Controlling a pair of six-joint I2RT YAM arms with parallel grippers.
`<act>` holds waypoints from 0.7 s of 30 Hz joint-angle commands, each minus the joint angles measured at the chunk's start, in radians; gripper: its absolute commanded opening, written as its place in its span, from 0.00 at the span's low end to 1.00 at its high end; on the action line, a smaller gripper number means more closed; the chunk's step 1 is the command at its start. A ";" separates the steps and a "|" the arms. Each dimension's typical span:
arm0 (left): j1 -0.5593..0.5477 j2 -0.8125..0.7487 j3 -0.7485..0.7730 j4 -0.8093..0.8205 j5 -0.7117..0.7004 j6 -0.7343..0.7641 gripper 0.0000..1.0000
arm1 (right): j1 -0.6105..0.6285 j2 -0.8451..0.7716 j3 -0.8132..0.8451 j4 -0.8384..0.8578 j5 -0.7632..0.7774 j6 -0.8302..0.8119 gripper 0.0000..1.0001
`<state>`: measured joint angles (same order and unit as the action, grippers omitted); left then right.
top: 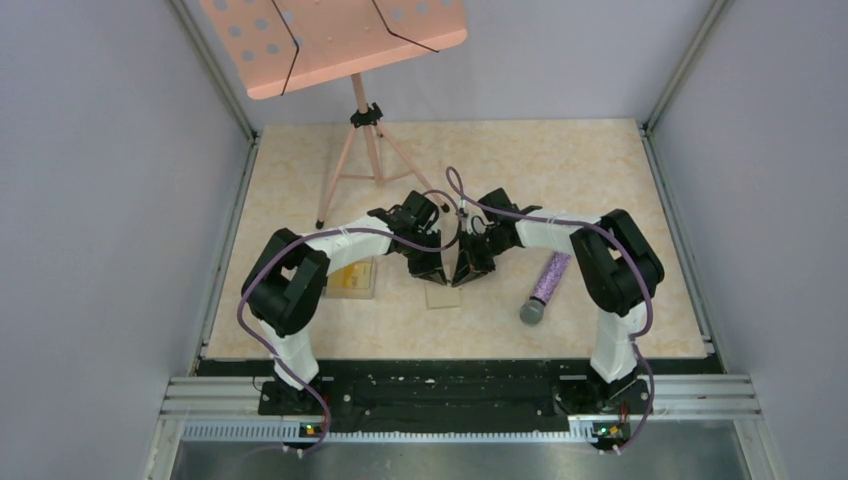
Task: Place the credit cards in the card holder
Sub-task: Close the card holder at the center of the board.
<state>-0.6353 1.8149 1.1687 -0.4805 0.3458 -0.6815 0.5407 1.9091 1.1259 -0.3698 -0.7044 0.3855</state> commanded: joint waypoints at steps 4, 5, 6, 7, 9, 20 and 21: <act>0.006 0.000 0.016 -0.017 -0.010 0.010 0.00 | 0.019 0.015 0.037 -0.010 0.008 -0.016 0.00; 0.006 0.004 0.016 -0.019 -0.010 0.012 0.00 | 0.019 0.015 0.038 -0.010 0.008 -0.016 0.00; 0.006 0.007 0.014 -0.019 -0.008 0.013 0.00 | 0.020 0.012 0.040 -0.011 0.009 -0.017 0.00; 0.006 0.010 0.014 -0.019 -0.007 0.014 0.00 | 0.019 0.010 0.042 -0.010 0.008 -0.017 0.00; 0.005 0.016 0.013 -0.023 -0.005 0.014 0.00 | 0.019 0.004 0.043 -0.006 0.011 -0.017 0.00; 0.005 0.040 0.012 -0.039 -0.010 0.018 0.00 | 0.021 0.000 0.051 0.018 0.005 -0.009 0.00; 0.006 0.041 0.013 -0.040 -0.011 0.018 0.00 | 0.021 -0.001 0.049 0.022 0.006 -0.008 0.00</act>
<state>-0.6334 1.8423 1.1687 -0.4938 0.3504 -0.6811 0.5415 1.9091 1.1305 -0.3828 -0.7021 0.3859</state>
